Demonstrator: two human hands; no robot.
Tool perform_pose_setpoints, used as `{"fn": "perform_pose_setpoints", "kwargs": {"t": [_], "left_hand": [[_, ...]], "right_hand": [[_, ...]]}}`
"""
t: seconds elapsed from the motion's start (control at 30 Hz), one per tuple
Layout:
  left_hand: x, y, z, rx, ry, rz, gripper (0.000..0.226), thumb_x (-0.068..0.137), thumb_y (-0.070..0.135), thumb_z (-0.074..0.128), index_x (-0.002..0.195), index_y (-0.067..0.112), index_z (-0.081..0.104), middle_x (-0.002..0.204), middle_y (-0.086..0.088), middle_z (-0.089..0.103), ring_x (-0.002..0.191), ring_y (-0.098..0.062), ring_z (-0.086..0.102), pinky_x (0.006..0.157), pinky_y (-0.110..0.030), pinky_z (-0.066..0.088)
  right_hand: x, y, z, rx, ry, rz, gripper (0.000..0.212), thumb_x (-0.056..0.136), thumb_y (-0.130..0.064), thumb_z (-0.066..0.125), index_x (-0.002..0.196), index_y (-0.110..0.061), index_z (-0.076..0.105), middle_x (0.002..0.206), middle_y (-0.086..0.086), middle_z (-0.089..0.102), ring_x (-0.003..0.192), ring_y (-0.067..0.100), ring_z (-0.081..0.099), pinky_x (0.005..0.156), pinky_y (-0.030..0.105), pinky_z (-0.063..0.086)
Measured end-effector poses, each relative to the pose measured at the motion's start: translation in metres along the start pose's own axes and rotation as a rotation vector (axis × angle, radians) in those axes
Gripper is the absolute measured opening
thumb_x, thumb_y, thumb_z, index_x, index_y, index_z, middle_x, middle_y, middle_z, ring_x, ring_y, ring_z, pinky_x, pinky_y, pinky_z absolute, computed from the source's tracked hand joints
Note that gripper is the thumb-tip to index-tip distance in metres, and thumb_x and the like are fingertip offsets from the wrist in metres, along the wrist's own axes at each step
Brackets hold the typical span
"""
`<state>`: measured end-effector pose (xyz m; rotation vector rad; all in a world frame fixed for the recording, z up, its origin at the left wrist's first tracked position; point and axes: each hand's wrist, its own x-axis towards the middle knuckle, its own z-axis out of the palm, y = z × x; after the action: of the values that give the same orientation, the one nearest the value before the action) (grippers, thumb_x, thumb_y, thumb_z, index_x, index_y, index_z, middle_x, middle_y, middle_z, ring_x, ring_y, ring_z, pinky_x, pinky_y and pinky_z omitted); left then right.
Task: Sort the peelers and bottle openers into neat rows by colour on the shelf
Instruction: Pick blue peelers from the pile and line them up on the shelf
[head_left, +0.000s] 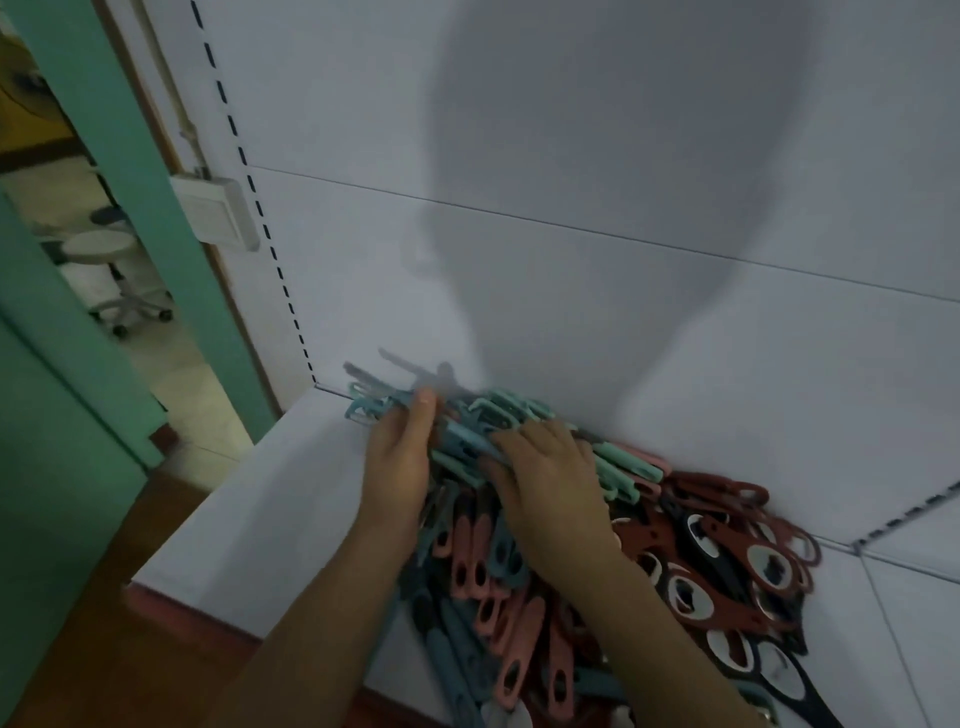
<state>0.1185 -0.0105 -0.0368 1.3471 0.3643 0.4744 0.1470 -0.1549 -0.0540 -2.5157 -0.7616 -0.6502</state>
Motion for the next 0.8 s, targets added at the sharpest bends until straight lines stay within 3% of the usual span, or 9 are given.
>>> {"fn": "perform_pose_setpoints", "kwargs": {"t": [0.1, 0.23, 0.33, 0.4, 0.47, 0.57, 0.63, 0.7, 0.8], "left_hand": [[0.017, 0.002, -0.001, -0.074, 0.104, -0.041, 0.036, 0.111, 0.025, 0.041, 0.081, 0.014, 0.058, 0.07, -0.003, 0.061, 0.065, -0.018, 0.056, 0.067, -0.033, 0.046], [0.024, -0.006, -0.017, -0.13, 0.012, -0.162, 0.028, 0.11, 0.022, 0.042, 0.09, 0.01, 0.058, 0.055, 0.002, 0.036, 0.05, -0.013, 0.033, 0.052, -0.029, 0.034], [0.015, -0.009, -0.018, -0.094, -0.015, -0.171, 0.026, 0.11, 0.022, 0.044, 0.104, 0.008, 0.065, 0.066, -0.003, 0.054, 0.061, -0.017, 0.05, 0.055, -0.029, 0.047], [0.009, -0.006, -0.015, -0.151, -0.053, -0.205, 0.029, 0.109, 0.025, 0.044, 0.115, 0.009, 0.068, 0.092, -0.008, 0.075, 0.082, -0.023, 0.07, 0.074, -0.037, 0.059], [0.005, 0.002, -0.011, -0.307, -0.11, -0.268, 0.031, 0.108, 0.027, 0.046, 0.118, 0.007, 0.069, 0.11, -0.012, 0.077, 0.099, -0.026, 0.074, 0.085, -0.039, 0.06], [0.011, 0.012, -0.01, -0.505, -0.071, -0.285, 0.029, 0.104, 0.029, 0.05, 0.106, 0.006, 0.067, 0.11, -0.016, 0.076, 0.098, -0.028, 0.073, 0.086, -0.041, 0.061], [0.02, 0.01, -0.018, -0.45, 0.035, -0.223, 0.028, 0.105, 0.031, 0.05, 0.099, 0.007, 0.063, 0.097, -0.013, 0.076, 0.087, -0.027, 0.073, 0.085, -0.043, 0.06], [0.03, 0.005, -0.035, -0.362, 0.094, -0.168, 0.025, 0.107, 0.03, 0.049, 0.092, 0.012, 0.057, 0.073, -0.004, 0.065, 0.063, -0.02, 0.063, 0.066, -0.037, 0.058], [0.036, 0.0, -0.062, -0.258, 0.016, -0.26, 0.02, 0.107, 0.021, 0.053, 0.087, 0.017, 0.051, 0.062, 0.001, 0.044, 0.047, -0.011, 0.039, 0.044, -0.025, 0.04]], "right_hand": [[0.0, 0.001, 0.001, -0.05, -0.218, 0.159, 0.026, 0.092, -0.038, 0.067, 0.112, -0.021, 0.064, 0.109, -0.001, 0.064, 0.105, 0.024, 0.057, 0.086, 0.043, 0.05], [0.003, 0.01, 0.003, -0.052, -0.252, 0.21, 0.018, 0.095, -0.032, 0.064, 0.107, -0.019, 0.069, 0.106, -0.001, 0.067, 0.104, 0.024, 0.059, 0.086, 0.04, 0.049], [0.012, 0.002, -0.003, 0.22, -0.101, 0.296, 0.015, 0.095, -0.025, 0.068, 0.108, -0.017, 0.07, 0.101, -0.005, 0.065, 0.096, 0.013, 0.06, 0.083, 0.028, 0.05], [0.022, -0.014, -0.01, 0.51, -0.041, 0.382, 0.016, 0.091, -0.023, 0.075, 0.107, -0.021, 0.07, 0.094, -0.012, 0.067, 0.084, 0.0, 0.061, 0.077, 0.017, 0.051], [0.032, -0.03, -0.011, 0.659, -0.053, 0.393, 0.018, 0.085, -0.02, 0.082, 0.097, -0.022, 0.068, 0.085, -0.012, 0.068, 0.077, 0.001, 0.063, 0.07, 0.014, 0.051], [0.043, -0.039, 0.006, 0.639, -0.066, 0.299, 0.003, 0.088, -0.017, 0.078, 0.089, -0.017, 0.076, 0.083, -0.009, 0.072, 0.076, 0.004, 0.066, 0.073, 0.02, 0.052], [0.047, -0.031, 0.017, 0.464, -0.09, 0.203, 0.008, 0.092, -0.014, 0.07, 0.089, -0.017, 0.077, 0.085, -0.006, 0.071, 0.077, 0.008, 0.062, 0.076, 0.029, 0.052], [0.048, -0.022, 0.017, 0.283, -0.275, 0.05, 0.021, 0.092, -0.008, 0.063, 0.104, -0.02, 0.076, 0.099, -0.003, 0.067, 0.092, 0.013, 0.057, 0.088, 0.033, 0.05], [0.045, -0.02, 0.004, 0.191, -0.766, -0.25, 0.05, 0.082, -0.005, 0.052, 0.122, -0.031, 0.068, 0.123, -0.001, 0.052, 0.118, 0.02, 0.04, 0.1, 0.04, 0.037]]}}
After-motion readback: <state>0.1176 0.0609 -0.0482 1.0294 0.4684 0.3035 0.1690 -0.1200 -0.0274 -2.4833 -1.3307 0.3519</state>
